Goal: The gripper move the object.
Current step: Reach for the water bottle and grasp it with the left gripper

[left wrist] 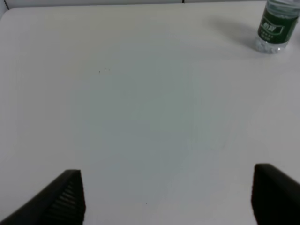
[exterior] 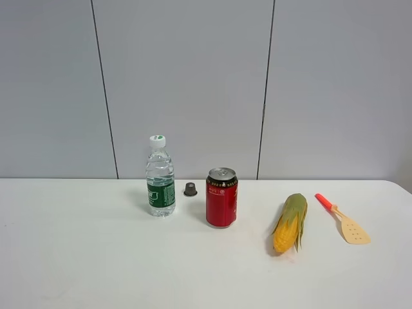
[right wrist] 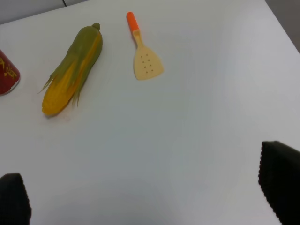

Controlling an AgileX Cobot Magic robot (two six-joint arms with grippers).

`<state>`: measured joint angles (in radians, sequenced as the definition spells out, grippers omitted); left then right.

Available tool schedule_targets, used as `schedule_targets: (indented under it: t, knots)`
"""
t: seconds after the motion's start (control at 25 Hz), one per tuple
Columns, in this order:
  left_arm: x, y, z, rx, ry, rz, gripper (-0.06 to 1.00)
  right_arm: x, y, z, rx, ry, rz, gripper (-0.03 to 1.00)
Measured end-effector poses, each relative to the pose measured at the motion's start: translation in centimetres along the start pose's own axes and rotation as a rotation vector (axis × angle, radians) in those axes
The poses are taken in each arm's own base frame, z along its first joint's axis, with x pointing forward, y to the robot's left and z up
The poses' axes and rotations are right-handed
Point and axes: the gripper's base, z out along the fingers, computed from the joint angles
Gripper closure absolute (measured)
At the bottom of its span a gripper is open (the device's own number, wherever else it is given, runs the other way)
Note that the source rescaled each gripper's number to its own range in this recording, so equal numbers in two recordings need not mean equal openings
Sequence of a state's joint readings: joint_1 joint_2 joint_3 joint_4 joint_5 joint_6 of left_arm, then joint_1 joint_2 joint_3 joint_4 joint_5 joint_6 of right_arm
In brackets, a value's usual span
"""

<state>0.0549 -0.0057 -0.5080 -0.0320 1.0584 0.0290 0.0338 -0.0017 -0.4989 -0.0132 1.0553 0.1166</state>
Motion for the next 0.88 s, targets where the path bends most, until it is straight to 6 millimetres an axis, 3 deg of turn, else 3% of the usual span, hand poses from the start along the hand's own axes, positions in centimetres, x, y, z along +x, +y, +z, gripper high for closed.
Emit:
schedule_targets:
  t: [0.04,0.88]
  knots:
    - [0.0,0.0,0.0,0.0,0.0,0.0,0.48,0.0,0.0,0.0,0.0,0.0,0.0,-0.03]
    - [0.0,0.0,0.0,0.0,0.0,0.0,0.48,0.0,0.01,0.0,-0.001,0.0,0.0,-0.03]
